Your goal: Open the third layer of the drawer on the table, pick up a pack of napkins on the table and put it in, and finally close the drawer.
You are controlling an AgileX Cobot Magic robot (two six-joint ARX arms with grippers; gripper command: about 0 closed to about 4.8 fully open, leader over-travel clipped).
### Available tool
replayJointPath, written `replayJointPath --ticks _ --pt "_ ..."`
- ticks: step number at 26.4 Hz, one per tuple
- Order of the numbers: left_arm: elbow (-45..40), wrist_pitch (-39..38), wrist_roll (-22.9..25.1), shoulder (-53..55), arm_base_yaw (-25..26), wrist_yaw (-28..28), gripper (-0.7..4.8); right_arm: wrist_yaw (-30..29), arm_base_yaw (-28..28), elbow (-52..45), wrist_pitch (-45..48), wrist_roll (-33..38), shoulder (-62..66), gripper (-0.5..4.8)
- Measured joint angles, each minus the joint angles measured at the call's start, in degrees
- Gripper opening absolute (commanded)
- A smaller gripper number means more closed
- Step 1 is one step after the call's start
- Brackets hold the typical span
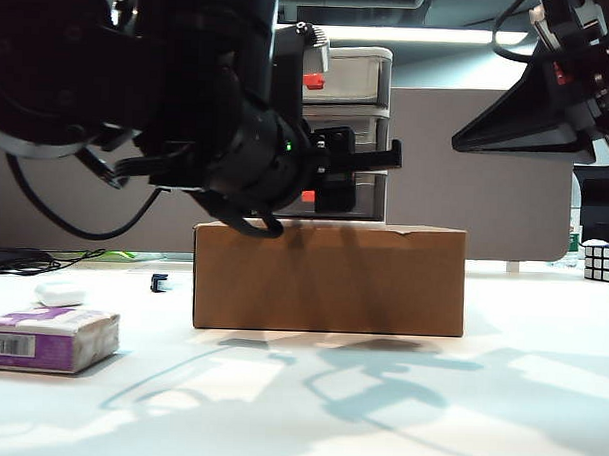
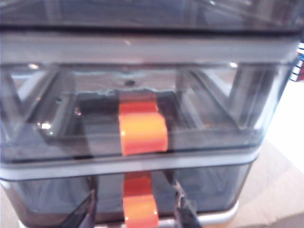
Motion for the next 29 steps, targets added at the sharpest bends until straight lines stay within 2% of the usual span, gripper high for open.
replayJointPath --ticks 11,14,25,27,29 --pt "2.80 -0.15 -0.02 2.73 0.00 -0.55 2.09 0.00 0.07 0.00 0.09 0.00 0.02 -0.06" --pt "3.82 -0.13 0.02 3.21 -0.09 -0.55 1.08 0.00 0.07 0.00 0.07 0.00 0.02 -0.06" --pt "3.93 -1.27 0.15 3.19 -0.07 -1.36 0.43 0.00 0.07 0.00 0.07 0.00 0.02 -0.05" --pt "3.93 -1.42 0.15 3.19 -0.07 -1.42 -0.08 0.00 0.07 0.00 0.07 0.00 0.02 -0.05" --pt "3.93 -1.49 0.17 3.19 -0.09 -2.19 -0.06 0.00 0.07 0.00 0.09 0.00 0.02 -0.06"
